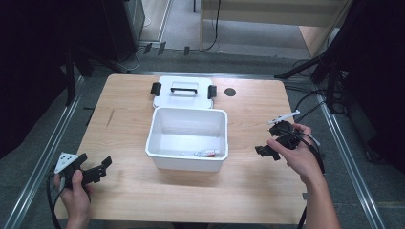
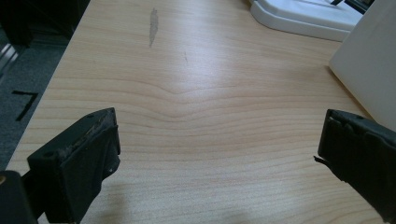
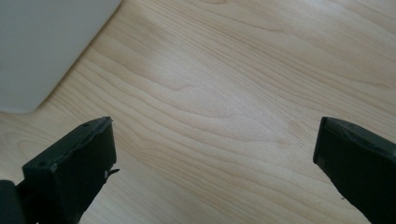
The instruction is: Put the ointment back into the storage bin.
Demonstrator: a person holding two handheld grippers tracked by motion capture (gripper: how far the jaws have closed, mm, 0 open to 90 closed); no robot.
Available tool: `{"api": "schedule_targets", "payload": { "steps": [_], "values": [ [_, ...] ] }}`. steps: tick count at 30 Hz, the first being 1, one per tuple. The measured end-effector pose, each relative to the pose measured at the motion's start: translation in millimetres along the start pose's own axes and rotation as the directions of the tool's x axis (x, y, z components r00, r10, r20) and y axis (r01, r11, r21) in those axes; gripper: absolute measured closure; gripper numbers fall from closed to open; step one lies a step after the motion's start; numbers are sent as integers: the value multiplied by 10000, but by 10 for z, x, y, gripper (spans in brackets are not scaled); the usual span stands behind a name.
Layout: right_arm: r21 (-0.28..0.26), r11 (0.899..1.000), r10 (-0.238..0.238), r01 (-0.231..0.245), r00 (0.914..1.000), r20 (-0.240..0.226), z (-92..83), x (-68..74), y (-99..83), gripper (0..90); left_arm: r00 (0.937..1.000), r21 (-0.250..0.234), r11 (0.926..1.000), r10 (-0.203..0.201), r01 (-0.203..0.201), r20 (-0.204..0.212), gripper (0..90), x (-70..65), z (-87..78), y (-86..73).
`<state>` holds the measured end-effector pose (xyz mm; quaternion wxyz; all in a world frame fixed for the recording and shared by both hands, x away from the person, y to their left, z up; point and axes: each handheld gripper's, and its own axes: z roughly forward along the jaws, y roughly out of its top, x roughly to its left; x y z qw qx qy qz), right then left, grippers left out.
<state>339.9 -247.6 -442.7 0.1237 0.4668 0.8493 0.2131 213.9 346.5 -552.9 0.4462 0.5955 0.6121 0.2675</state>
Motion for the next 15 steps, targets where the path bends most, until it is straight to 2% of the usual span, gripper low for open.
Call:
{"api": "schedule_targets", "payload": {
  "steps": [5, 7, 8, 13, 15],
  "values": [
    [-511, 9980, 384, -379, 9992, 102, 81, -82, -192, 0, 10000, -1, 10000, -16, 16, -5, 0, -1, 1, 0],
    [-929, 9940, 591, -577, 9982, 129, 124, -125, -314, 0, 10000, 6, 10000, -8, 8, -4, 0, -1, 1, 1],
    [-929, 9940, 591, -577, 9982, 129, 124, -125, -314, 0, 10000, 16, 10000, 1, -1, -4, 0, -1, 0, 1],
    [-1484, 9834, 1060, -1043, 9944, 35, 212, -206, -535, 0, 10000, 12, 10000, 2, -2, -4, 0, 0, 0, 0],
    [-1796, 9754, 1308, -1281, 9914, 32, 254, -258, -674, 0, 10000, 3, 10000, -16, 16, -5, 0, -1, 1, 0]
  ]
}}
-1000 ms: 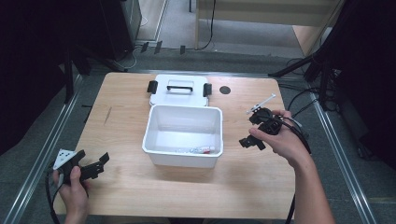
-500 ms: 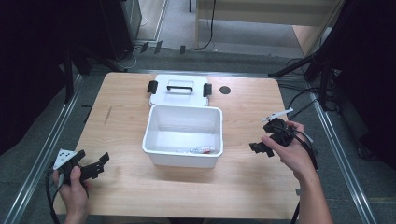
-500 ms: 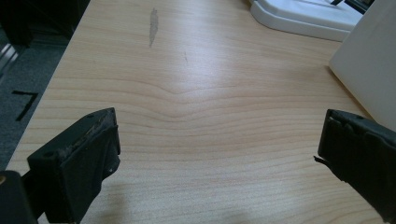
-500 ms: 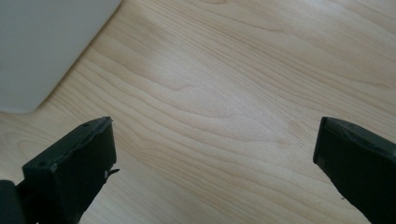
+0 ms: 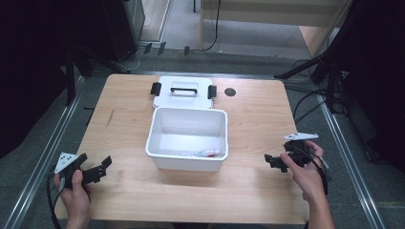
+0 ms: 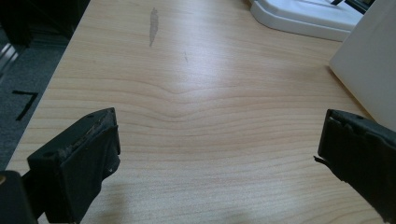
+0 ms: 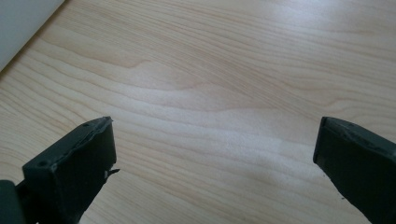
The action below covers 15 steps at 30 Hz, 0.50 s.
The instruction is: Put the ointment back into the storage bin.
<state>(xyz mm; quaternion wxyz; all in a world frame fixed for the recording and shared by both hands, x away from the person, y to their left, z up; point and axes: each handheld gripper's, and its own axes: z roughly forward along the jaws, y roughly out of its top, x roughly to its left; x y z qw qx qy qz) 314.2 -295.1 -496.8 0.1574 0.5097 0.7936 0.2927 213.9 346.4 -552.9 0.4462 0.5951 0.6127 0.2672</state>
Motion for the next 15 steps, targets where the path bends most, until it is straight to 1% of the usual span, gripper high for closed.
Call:
{"api": "schedule_targets", "payload": {
  "steps": [1, 4, 5, 6, 8, 12, 13, 15],
  "values": [
    [0, 10000, 0, 0, 10000, 0, 0, 0, 0, 0, 10000, 10, 10000, 9, -9, 1, 0, 0, 0, 0],
    [-365, 9989, 285, -290, 9995, -130, 0, -66, -130, 0, 10000, 15, 10000, 23, -23, -6, 0, 0, 0, 0],
    [-506, 9979, 394, -399, 9992, -108, -4, -88, -184, 0, 10000, 18, 10000, 19, -19, -9, 0, -1, 0, 1],
    [-698, 9957, 605, -611, 9981, -116, -13, -122, -267, 0, 10000, 18, 10000, 26, -26, -9, 0, -1, 0, 0],
    [-764, 9949, 657, -663, 9978, -105, -17, -134, -298, 0, 10000, 43, 10000, 41, -41, -13, 0, -1, -2, 1],
    [-1086, 9908, 815, -807, 9967, 31, -47, -190, -447, 0, 10000, 49, 10000, 65, -65, -27, 0, -3, -2, 1],
    [-1277, 9878, 920, -895, 9957, 134, -80, -218, -516, 0, 10000, 49, 10000, 66, -66, -25, 0, -2, -2, 2],
    [-1344, 9866, 950, -920, 9954, 155, -93, -229, -537, 0, 10000, 26, 10000, 35, -35, -38, 0, -5, -1, 1]
  ]
}}
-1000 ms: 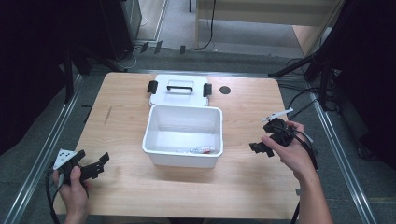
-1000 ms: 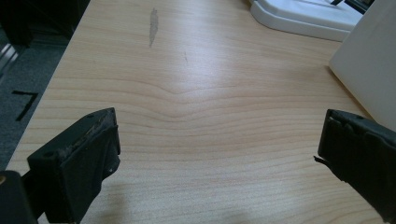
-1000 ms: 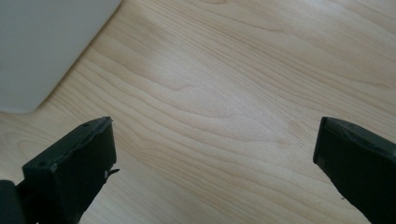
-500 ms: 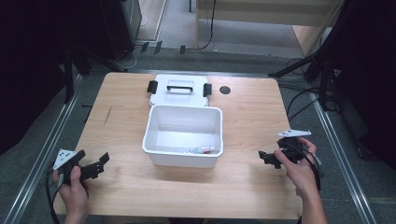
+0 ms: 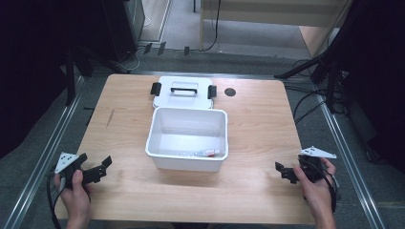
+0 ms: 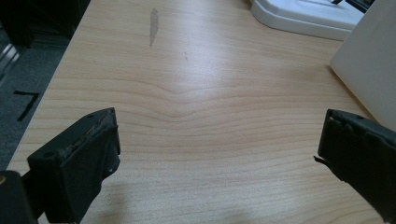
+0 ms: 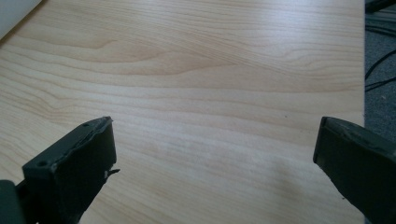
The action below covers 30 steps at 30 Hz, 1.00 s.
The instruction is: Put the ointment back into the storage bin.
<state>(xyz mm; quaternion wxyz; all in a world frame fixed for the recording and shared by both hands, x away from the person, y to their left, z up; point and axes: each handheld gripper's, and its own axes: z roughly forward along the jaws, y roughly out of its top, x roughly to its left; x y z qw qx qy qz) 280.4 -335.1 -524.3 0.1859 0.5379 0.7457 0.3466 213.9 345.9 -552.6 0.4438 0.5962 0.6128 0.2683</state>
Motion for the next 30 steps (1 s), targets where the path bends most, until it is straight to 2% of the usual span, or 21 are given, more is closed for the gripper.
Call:
{"api": "schedule_targets", "payload": {
  "steps": [9, 17, 30],
  "values": [
    [-617, 9979, 217, -198, 9993, 300, -185, -71, -229, 0, 10000, -26, 10000, -10, 10, 17, 0, 2, -3, -1],
    [-762, 9965, 367, -337, 9986, 387, -267, -115, -367, 0, 10000, -26, 10000, -8, 8, -3, 0, 1, -3, -1],
    [-1379, 9889, 599, -556, 9978, 272, -341, -141, -534, 0, 10000, -38, 10000, 14, -14, 8, 0, -2, -5, -2]
  ]
}}
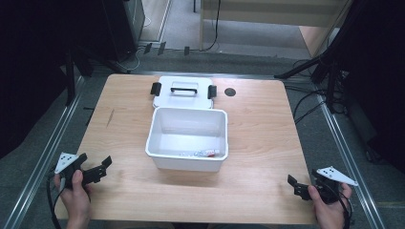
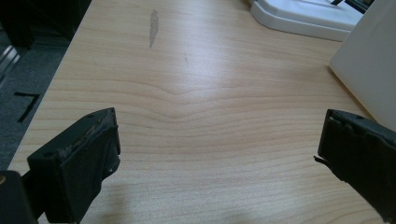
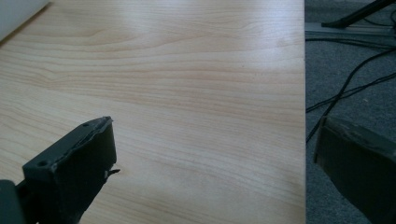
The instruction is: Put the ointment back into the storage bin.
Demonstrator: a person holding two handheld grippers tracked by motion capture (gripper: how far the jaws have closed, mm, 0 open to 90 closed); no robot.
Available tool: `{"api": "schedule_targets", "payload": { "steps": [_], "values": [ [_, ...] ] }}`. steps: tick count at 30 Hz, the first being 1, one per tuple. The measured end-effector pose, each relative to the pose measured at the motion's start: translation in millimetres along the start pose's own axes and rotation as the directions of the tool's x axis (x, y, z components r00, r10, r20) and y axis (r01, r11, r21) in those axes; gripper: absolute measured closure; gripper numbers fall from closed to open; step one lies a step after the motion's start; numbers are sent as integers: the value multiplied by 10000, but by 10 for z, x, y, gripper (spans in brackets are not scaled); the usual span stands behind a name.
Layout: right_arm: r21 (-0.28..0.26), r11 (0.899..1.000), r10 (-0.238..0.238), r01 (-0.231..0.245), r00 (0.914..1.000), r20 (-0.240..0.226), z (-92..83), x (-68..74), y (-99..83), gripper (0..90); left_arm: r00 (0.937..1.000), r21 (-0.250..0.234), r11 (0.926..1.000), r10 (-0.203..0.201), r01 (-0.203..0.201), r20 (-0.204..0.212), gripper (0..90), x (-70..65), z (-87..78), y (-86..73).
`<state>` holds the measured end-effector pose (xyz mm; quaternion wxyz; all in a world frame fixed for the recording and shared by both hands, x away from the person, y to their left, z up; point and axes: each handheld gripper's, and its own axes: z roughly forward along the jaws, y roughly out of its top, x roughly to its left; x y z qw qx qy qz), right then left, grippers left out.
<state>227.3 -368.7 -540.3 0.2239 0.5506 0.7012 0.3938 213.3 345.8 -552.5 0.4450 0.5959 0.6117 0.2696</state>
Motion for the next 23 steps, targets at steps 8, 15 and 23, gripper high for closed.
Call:
{"api": "schedule_targets", "payload": {
  "steps": [8, 15, 23],
  "values": [
    [-392, 9988, 295, -300, 9995, -144, 34, 34, -71, 0, 9999, -19, 9999, -108, 108, -3, 0, 9, 5, 1],
    [-355, 9993, 98, -85, 9992, 381, 46, 95, -76, 0, 9997, -17, 9997, -237, 237, 33, 0, 25, 6, 3],
    [-192, 9998, 100, -96, 9997, 206, 51, 104, -77, 3, 9996, -41, 9996, -296, 296, 32, 0, 29, 9, 5]
  ]
}}
